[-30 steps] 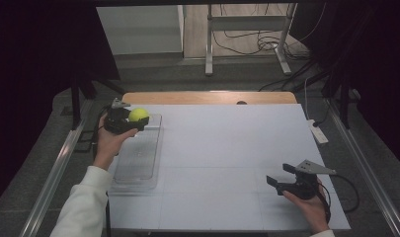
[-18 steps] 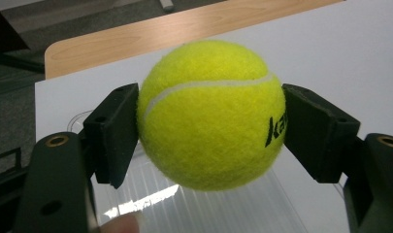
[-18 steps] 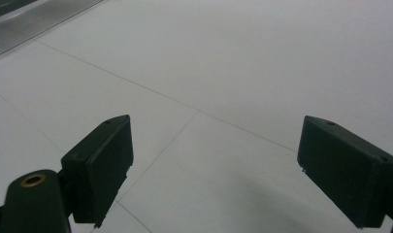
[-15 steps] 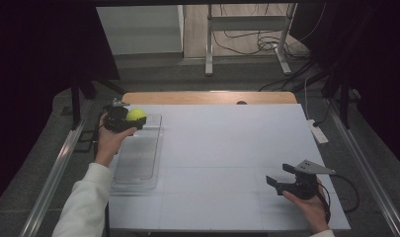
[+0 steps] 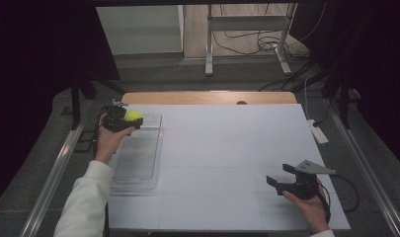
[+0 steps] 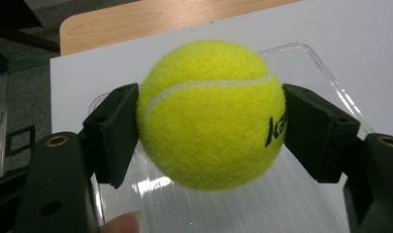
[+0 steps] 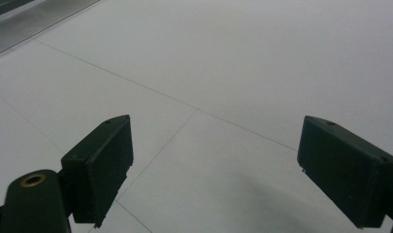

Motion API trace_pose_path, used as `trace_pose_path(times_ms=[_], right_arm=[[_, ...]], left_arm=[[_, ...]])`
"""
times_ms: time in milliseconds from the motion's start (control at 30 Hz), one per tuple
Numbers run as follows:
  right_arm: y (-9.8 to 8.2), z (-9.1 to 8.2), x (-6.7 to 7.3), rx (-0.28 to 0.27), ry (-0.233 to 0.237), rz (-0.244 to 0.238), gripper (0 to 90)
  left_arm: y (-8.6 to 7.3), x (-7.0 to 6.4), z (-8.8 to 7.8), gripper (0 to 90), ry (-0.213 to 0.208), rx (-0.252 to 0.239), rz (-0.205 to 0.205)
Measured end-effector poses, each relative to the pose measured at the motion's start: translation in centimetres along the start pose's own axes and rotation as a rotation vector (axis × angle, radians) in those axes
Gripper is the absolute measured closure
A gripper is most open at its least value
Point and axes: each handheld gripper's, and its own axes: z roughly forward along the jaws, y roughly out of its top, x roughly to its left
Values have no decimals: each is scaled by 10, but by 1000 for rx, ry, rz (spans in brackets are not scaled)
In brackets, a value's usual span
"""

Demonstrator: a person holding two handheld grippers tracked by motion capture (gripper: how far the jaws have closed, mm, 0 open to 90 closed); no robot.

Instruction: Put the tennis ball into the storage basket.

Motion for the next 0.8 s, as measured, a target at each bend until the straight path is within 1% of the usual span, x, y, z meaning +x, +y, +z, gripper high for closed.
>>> trace_pose_path(times_ms=[233,467,667,800], right_arm=[[0,0,0,1,0,-1,128],[0,0,-1,1,-1,0,128],[0,0,-1,-1,0,-1,128],[0,0,0,1,-2,-2,128]], left_arm=[[-1,2,3,262,11,20,1],[-4,1,8,262,15,38,13],[-6,2,10,262,15,50,3],[-7,3,11,261,25,59,3]])
